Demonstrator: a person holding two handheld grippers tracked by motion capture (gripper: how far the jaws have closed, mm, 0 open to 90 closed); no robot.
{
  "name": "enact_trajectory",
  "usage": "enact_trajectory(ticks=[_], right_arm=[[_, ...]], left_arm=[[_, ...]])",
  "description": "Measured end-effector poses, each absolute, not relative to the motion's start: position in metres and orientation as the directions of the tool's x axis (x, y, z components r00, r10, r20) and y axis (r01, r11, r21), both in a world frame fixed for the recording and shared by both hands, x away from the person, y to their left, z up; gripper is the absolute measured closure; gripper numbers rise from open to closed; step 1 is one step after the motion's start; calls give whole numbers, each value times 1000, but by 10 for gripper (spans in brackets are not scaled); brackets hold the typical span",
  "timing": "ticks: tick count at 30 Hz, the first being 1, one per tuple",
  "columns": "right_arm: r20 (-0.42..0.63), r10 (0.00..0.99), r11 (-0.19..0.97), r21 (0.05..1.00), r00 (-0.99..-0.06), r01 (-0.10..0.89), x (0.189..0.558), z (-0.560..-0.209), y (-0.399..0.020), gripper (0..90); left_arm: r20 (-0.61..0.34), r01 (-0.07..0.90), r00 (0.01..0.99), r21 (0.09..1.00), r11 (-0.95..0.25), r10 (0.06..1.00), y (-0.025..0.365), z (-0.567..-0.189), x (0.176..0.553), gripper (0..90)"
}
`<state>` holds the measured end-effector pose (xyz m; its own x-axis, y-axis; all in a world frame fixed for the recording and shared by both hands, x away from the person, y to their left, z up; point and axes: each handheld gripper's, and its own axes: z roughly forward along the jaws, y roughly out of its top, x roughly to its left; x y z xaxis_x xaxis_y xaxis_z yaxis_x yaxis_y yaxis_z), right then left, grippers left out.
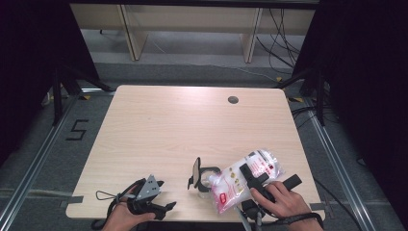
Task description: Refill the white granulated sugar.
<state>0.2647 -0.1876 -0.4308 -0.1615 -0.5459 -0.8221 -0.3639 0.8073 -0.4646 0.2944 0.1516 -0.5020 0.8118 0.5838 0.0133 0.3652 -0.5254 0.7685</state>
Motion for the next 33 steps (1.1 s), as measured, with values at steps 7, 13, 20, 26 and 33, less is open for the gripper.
enact_trajectory(ticks=[7,13,20,26,33], right_arm=[[-803,-576,785,-492,-151,-376,265,-427,-186,542],[-803,-573,788,-487,-160,-376,266,-428,-186,543],[-821,-545,808,-461,-168,-367,265,-429,-188,543],[-812,-559,794,-467,-166,-388,268,-430,-191,544],[-815,-554,798,-461,-169,-388,268,-430,-191,544]], left_arm=[[20,357,816,768,-531,578,152,-502,295,186],[12,365,811,771,-522,584,151,-502,295,186],[15,366,810,769,-524,587,152,-502,294,186],[8,367,810,772,-518,586,152,-501,294,186],[6,371,805,775,-512,593,151,-501,293,186]])
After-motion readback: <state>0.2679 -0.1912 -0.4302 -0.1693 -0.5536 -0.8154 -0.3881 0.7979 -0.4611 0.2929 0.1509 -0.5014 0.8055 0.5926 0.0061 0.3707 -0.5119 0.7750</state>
